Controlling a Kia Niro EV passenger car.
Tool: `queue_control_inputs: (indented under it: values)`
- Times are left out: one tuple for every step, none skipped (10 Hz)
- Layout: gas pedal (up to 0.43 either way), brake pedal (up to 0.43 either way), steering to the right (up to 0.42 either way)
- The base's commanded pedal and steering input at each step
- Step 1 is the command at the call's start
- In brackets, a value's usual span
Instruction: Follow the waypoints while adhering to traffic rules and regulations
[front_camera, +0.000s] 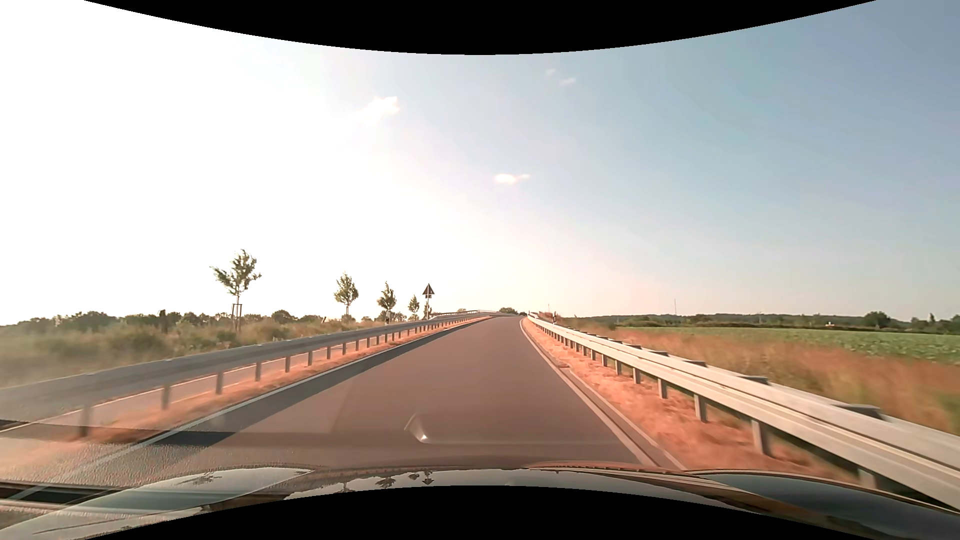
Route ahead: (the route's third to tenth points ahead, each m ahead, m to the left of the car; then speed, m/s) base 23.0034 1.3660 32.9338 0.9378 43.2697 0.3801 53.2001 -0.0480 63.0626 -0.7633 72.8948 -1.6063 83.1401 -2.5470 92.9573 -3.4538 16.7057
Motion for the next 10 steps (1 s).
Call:
queue_control_inputs:
  values:
    - [0.811, 0.000, 0.004]
    - [0.811, 0.000, 0.005]
    - [0.823, 0.000, 0.005]
    - [0.831, 0.000, 0.005]
    - [0.843, 0.000, 0.004]
    - [0.843, 0.000, 0.005]
    - [0.843, 0.000, 0.004]
    - [0.843, 0.000, 0.004]
    - [0.843, 0.000, 0.004]
    - [0.843, 0.000, 0.003]
